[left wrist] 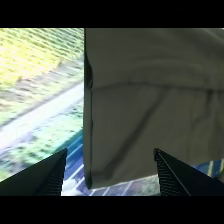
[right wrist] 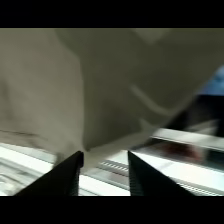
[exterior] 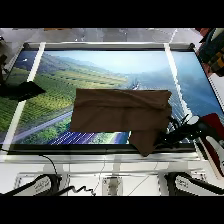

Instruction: Fold the clothes and pants, and hang the long-sleeved shirts on hangers.

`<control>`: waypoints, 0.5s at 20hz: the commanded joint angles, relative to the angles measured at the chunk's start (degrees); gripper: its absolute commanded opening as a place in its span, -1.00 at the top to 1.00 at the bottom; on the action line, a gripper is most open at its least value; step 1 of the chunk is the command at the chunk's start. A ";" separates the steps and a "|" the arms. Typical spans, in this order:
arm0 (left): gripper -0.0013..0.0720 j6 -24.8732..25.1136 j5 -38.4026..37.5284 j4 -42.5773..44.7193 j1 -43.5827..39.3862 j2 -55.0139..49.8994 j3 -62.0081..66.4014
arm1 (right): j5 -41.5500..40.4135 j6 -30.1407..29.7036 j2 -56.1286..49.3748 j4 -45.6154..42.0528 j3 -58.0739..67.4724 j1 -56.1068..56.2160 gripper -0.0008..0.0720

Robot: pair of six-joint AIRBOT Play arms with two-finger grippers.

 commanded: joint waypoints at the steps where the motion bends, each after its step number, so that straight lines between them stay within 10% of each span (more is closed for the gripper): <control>1: -0.61 -0.02 1.20 0.07 0.37 3.13 -6.34 | -10.45 -0.33 0.24 2.64 -4.59 0.02 0.35; 4: -0.61 -0.04 7.13 0.00 0.96 7.48 -17.20 | -12.11 -1.77 0.72 2.84 -4.50 0.02 0.83; 10: -0.61 0.46 15.89 -0.70 0.81 8.22 -36.09 | -15.28 -4.20 7.67 2.99 -4.48 0.02 0.94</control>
